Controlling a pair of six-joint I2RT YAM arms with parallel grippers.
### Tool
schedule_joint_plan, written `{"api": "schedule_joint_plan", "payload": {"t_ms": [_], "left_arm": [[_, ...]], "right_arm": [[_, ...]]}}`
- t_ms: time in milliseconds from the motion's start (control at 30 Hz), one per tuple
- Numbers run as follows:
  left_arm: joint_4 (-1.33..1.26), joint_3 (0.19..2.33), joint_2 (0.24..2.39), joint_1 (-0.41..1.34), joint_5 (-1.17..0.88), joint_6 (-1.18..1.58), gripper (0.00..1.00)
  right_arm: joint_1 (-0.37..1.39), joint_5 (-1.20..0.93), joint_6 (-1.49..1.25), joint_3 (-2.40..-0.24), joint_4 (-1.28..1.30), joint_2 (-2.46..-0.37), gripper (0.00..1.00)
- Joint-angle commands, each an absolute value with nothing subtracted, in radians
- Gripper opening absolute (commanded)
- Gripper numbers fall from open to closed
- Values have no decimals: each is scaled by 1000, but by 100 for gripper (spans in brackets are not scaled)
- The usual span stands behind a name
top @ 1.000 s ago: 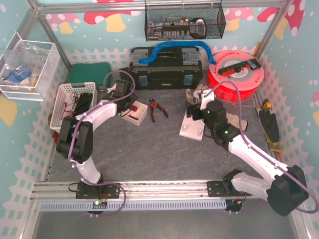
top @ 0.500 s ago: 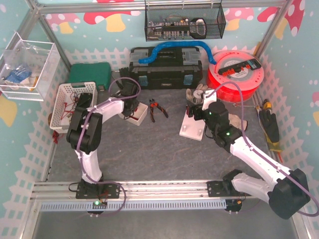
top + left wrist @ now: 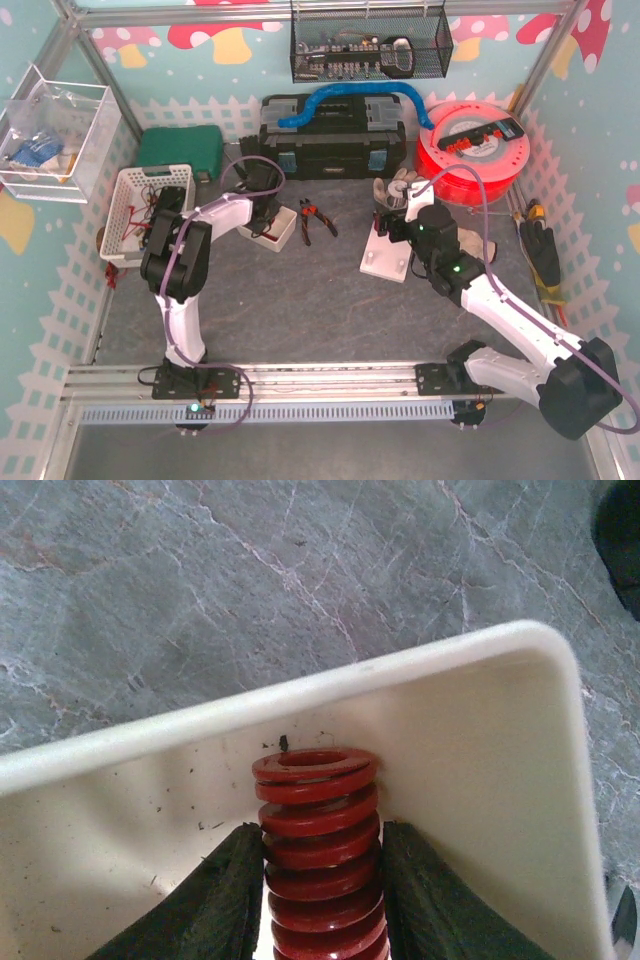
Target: Install the large spring
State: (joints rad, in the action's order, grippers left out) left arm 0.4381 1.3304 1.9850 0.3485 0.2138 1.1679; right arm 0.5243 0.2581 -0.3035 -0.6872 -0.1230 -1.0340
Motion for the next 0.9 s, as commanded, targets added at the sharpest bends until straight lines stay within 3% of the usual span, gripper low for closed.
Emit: {"api": "schedule_joint_plan", "payload": {"t_ms": [0,167,233,300,500,667,767,867], "left_arm": [[451,1335,2041,351,232,1219,34],[459,1338,2044,341,220,1237,31],[473,1336,2049,336,204,1254,38],[476,1337,2054,338,210,1254,39],[477,1336,2063,338,222,1272,34],[485,1335,2059,336,223,1282,41],[492,1322,2038,336,236,1294,30],[498,1318,2014,336,257,1303,28]], "right_arm": [[524,276,-297,-677,-145,-1041,96],[524,276,-298,-677,-146,-1040,96],[524,276,-298,-675,-145,-1036,96],[524,278,-298,-676,-144,-1033,96],[524,285,-297,-673,-144,-1022,96],[523,284,-298,-670,-146,-1019,96],[524,284,-298,-672,-144,-1017,96],[524,288,-298,-669,-144,-1010,96]]}}
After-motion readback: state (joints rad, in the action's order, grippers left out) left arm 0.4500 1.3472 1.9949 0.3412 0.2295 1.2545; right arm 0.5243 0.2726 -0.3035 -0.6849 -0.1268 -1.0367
